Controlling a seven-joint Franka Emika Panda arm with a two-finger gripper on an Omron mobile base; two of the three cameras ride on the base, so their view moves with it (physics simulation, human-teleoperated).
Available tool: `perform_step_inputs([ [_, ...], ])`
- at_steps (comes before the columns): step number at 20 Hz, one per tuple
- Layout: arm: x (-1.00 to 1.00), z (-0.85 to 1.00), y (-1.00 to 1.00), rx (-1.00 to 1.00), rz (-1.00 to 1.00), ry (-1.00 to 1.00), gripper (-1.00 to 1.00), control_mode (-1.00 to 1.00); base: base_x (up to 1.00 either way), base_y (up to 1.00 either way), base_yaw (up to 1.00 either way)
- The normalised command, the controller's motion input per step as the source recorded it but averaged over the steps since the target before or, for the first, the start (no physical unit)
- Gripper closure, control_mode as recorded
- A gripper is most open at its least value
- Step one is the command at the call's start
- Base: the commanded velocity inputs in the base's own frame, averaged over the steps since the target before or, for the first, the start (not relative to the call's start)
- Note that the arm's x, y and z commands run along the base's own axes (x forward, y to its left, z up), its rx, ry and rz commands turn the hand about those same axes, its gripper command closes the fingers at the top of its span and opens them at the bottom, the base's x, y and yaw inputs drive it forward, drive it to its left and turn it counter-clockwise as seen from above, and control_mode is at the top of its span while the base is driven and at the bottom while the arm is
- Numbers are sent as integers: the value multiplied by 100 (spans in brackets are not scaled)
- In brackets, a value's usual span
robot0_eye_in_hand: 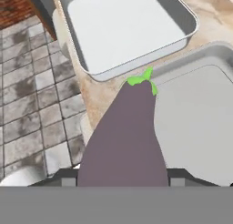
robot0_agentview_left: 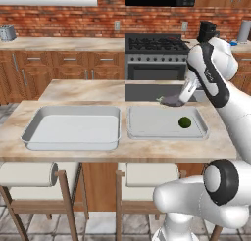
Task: Place the cold items (eggplant and lime) from the fridge in one tupperware on the dining counter. Place the warm items (hot dog and kebab skewer) in the stove area in another tupperware.
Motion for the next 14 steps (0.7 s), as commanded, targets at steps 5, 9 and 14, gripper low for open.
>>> perform_step_inputs([
  [5, 50, -41, 0, -17, 17, 1, 100, -100, 0, 0, 0],
  [9, 51, -30, 0, -10, 12, 0, 100, -100, 0, 0, 0],
  [14, 38, -27, 0, -8, 8, -3, 100, -100, 0, 0, 0],
])
